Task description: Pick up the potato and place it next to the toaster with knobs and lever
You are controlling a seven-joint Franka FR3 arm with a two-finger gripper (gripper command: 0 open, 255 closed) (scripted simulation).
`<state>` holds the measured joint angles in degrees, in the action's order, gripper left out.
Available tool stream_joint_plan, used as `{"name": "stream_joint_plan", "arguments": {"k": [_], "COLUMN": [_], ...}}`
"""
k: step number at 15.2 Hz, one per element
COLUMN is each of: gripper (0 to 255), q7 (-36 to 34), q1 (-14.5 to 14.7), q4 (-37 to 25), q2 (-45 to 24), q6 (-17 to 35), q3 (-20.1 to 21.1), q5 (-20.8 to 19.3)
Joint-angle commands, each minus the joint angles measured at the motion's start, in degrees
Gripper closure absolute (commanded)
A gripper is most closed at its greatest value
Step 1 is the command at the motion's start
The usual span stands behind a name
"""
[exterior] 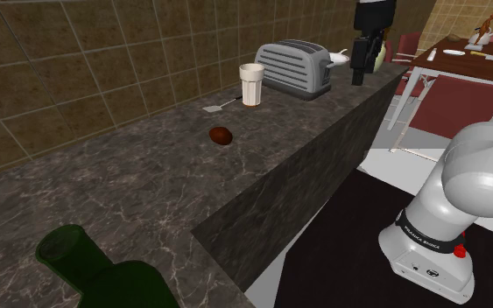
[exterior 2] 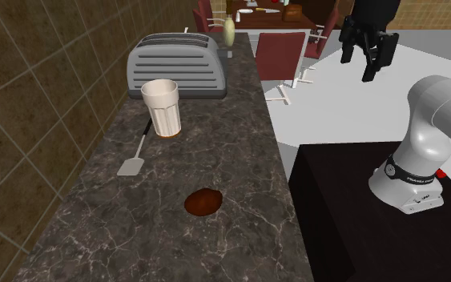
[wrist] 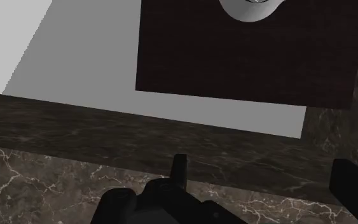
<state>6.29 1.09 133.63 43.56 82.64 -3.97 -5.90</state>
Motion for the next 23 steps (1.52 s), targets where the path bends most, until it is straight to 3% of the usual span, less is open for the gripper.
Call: {"name": "stream_joint_plan", "arguments": {"k": [1,12,23], "gripper": [0,0,0], "q7": [0.0,0.5,1.3], "q1": [0.0,3.6,6.5], "q4": [0.0,0.7,-7.5], "q2": [0.0,-16.2,-36.3], "q6": [0.0,21.4,37.8], "q3": [0.0,1.5,3.6], "q5": [0.0,1.6,2.3]}}
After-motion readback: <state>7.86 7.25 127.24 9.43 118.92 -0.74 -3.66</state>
